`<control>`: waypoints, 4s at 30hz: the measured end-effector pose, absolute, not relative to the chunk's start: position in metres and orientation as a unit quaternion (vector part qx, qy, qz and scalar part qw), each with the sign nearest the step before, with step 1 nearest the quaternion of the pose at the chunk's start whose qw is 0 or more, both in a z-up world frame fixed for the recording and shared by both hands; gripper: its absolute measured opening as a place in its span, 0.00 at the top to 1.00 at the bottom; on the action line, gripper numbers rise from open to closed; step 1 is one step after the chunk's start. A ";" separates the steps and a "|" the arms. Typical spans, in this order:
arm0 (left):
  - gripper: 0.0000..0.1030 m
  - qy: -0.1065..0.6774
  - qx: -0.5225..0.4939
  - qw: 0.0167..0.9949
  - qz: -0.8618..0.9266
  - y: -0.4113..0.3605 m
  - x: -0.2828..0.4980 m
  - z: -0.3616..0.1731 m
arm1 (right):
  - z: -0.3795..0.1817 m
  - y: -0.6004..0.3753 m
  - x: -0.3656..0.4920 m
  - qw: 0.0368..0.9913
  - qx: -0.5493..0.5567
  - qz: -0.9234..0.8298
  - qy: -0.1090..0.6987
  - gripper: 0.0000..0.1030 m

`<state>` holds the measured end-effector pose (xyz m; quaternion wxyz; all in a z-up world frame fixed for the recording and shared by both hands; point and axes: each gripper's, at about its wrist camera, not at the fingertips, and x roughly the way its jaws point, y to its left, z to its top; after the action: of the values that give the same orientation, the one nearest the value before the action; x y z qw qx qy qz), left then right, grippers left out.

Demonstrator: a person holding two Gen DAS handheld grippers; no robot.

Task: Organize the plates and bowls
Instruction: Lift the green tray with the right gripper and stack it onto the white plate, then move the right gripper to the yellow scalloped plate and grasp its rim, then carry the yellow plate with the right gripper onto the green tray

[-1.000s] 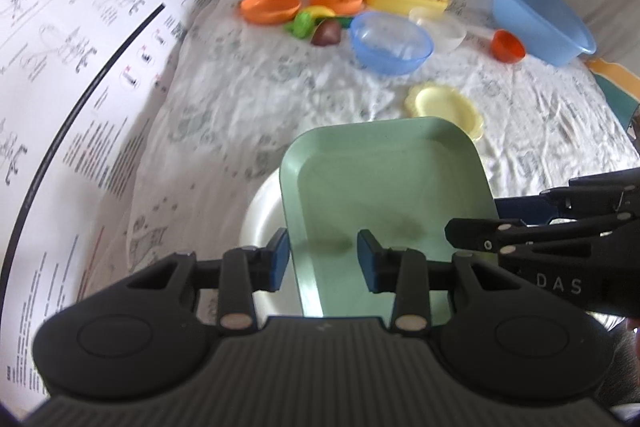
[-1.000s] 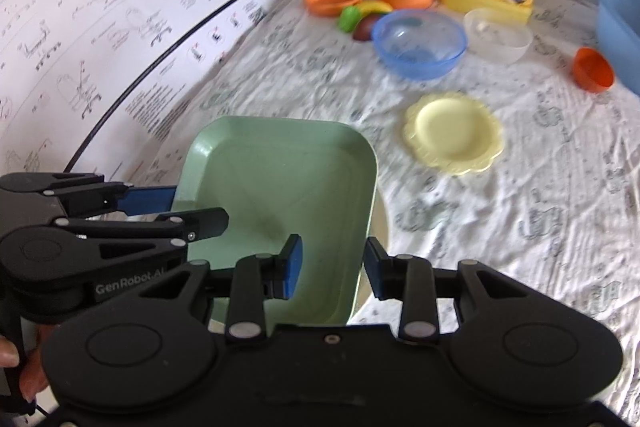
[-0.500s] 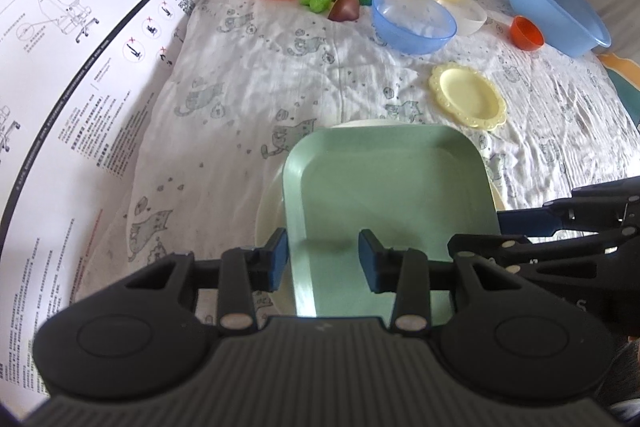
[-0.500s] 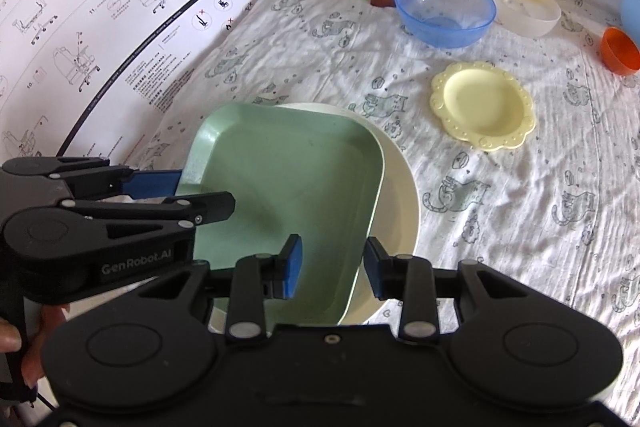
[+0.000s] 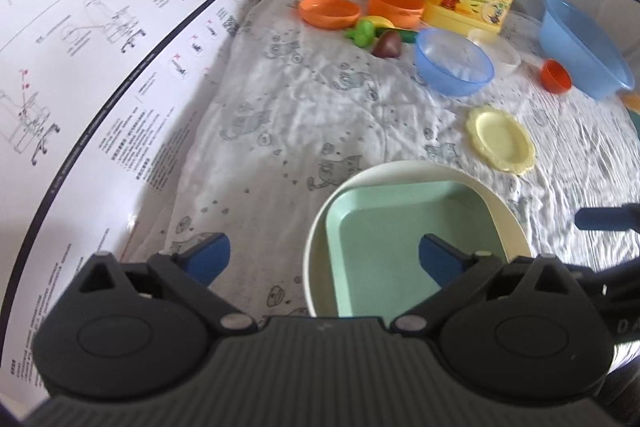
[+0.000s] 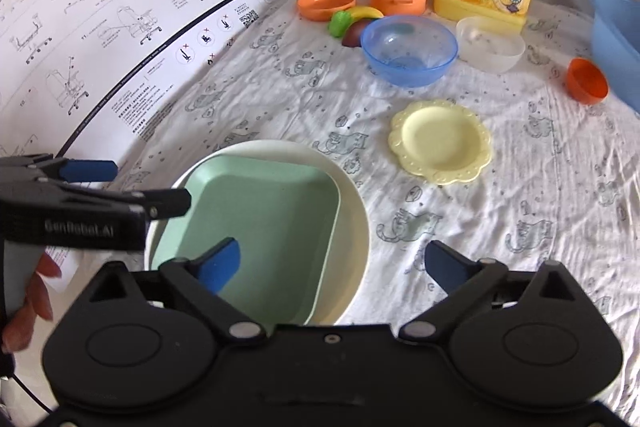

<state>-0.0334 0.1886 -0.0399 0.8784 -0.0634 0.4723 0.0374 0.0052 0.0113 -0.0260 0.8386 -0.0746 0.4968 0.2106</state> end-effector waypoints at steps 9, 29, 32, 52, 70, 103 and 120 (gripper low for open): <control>0.00 0.473 -0.064 0.878 0.040 0.185 -0.030 -0.039 | -0.022 0.005 0.003 0.845 -0.075 0.211 0.486 0.00; 0.00 0.462 -0.028 0.887 -0.009 0.114 0.039 -0.033 | -0.026 -0.114 0.053 0.865 0.049 0.091 0.491 0.00; 0.00 0.466 -0.016 0.884 -0.025 0.094 0.053 -0.039 | -0.030 -0.135 0.067 0.862 0.082 0.074 0.494 0.00; 0.20 0.498 -0.028 0.864 -0.076 0.045 0.115 -0.080 | -0.063 -0.125 0.140 0.841 0.136 0.102 0.513 0.40; 0.57 0.492 -0.015 0.863 -0.113 0.025 0.120 -0.093 | -0.083 -0.117 0.145 0.855 0.092 0.118 0.497 0.76; 0.68 0.475 0.010 0.870 -0.132 0.001 0.098 -0.064 | -0.059 -0.143 0.115 0.847 0.140 0.083 0.506 0.81; 0.68 0.448 -0.008 0.887 -0.112 0.032 0.047 -0.014 | -0.004 -0.115 0.076 0.861 0.117 0.110 0.483 0.81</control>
<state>0.0472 0.0322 -0.0140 0.8868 -0.0079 0.4484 -0.1117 0.0761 -0.1149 -0.0043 0.8608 0.1168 0.4829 0.1101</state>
